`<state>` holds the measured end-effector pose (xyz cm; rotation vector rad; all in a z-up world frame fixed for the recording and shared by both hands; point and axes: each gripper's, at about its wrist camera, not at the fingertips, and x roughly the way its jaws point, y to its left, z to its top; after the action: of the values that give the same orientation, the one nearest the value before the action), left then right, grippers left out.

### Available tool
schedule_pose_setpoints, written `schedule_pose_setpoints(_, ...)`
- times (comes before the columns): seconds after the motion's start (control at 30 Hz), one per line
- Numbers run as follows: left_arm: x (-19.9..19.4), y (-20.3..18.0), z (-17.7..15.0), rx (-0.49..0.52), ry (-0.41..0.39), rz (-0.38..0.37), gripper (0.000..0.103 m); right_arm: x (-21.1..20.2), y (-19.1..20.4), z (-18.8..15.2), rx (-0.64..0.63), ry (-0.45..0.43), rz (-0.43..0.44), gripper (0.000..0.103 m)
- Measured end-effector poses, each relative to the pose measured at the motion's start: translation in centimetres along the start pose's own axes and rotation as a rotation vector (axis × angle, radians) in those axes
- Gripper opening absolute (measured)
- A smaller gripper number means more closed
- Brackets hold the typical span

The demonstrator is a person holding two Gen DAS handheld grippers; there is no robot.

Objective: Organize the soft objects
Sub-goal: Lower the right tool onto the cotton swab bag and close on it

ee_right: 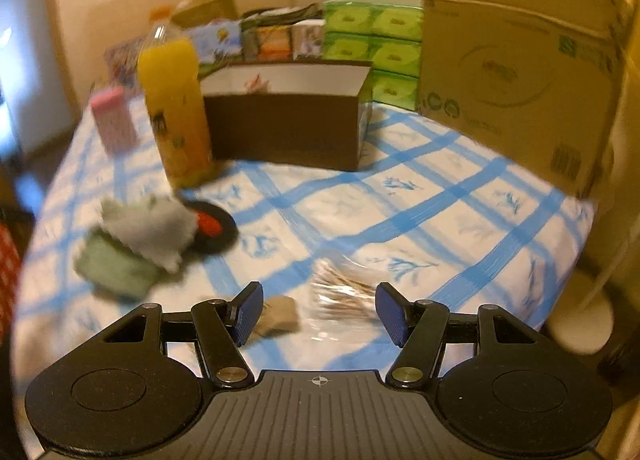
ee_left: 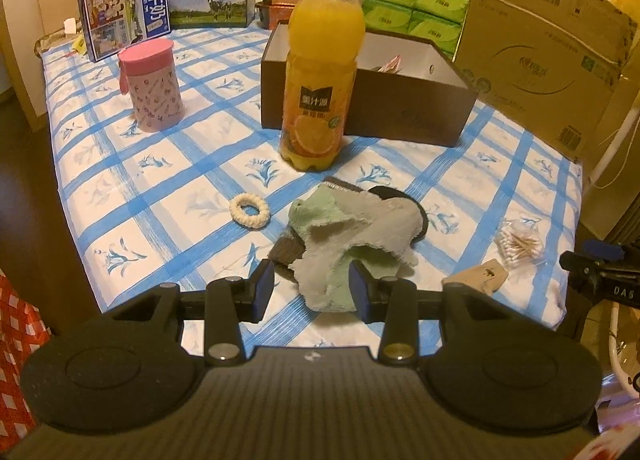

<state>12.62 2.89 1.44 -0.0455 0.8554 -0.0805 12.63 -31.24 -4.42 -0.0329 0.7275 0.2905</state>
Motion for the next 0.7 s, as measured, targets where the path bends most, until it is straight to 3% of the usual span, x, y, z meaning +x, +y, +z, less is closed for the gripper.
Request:
schedule_pose_setpoints(0.47,3.1,-0.1,0.2,0.0,0.041,0.032,0.038,6.5,-1.2,-3.4,-0.455,0.12,-0.02,0.062)
schedule_pose_setpoints(0.7,4.7,0.0,0.2,-0.005,0.073,0.039,0.038,9.1,-1.8,-3.6,-0.547,0.139,0.007,0.062)
